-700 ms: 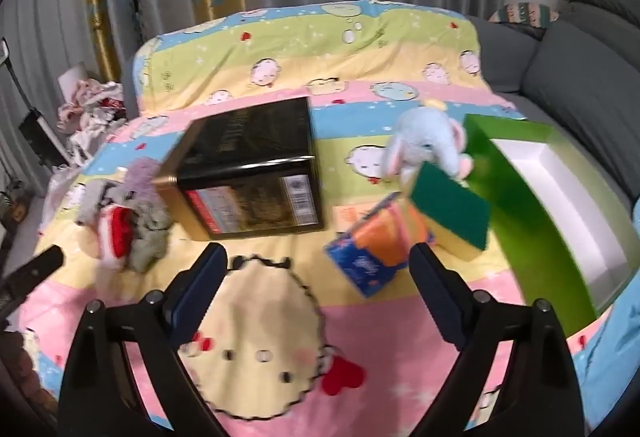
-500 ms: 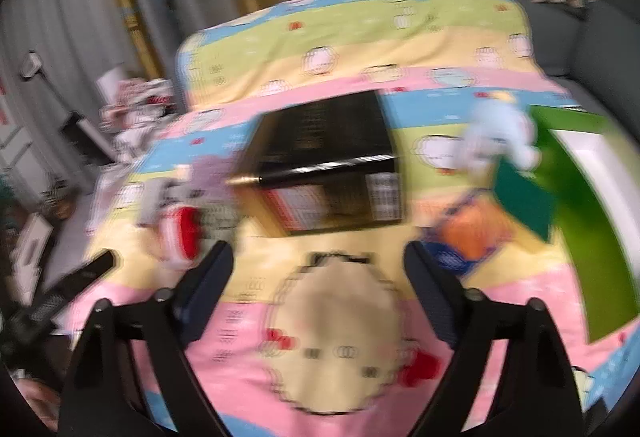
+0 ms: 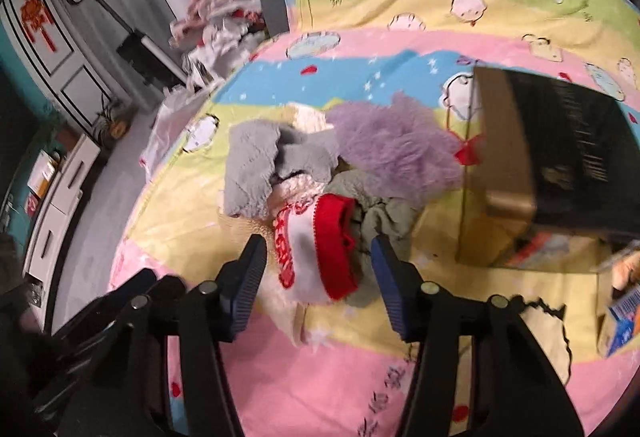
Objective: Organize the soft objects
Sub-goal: 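Grasp the red-and-white knit sock from the pile with the right gripper, then lift the red-and-white sock and carry it over the green box, then lower the sock into the green box and open the right gripper, then move the right gripper back to the pile of cloths, then grasp the grey cloth from the pile with the right gripper, then lift the grey cloth and carry it toward the green box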
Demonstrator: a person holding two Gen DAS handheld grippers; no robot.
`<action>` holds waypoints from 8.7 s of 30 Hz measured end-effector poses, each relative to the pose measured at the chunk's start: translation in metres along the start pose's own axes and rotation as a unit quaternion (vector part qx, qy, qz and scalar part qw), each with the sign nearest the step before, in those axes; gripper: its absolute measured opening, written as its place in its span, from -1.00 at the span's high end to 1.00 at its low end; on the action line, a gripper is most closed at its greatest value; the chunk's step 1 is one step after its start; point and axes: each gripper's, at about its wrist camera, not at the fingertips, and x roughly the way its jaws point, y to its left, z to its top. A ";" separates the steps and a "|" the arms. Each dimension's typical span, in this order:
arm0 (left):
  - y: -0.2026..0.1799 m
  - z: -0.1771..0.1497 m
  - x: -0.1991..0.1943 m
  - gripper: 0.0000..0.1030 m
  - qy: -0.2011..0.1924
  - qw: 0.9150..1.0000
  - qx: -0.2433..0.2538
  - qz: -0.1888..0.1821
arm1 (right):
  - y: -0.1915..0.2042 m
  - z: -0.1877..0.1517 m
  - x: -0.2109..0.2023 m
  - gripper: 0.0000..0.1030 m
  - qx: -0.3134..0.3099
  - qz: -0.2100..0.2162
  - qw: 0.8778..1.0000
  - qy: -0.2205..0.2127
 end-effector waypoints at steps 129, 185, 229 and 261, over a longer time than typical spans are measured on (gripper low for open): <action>-0.291 -0.057 0.005 -0.93 0.063 0.939 0.235 -0.241 | -0.270 -0.138 -0.265 -0.88 0.287 -0.168 0.902 -0.273; 0.046 0.018 -0.012 -0.52 -0.011 0.999 -0.053 0.010 | 0.049 0.058 0.056 0.83 -0.006 -0.003 1.000 -0.021; -0.061 -0.033 0.016 -0.52 0.093 0.987 0.083 -0.099 | -0.087 -0.088 -0.066 0.79 0.120 0.020 0.992 -0.022; -0.112 -0.104 0.024 -0.10 0.150 0.966 0.158 -0.140 | -0.073 -0.111 -0.029 0.15 0.068 0.088 0.993 0.032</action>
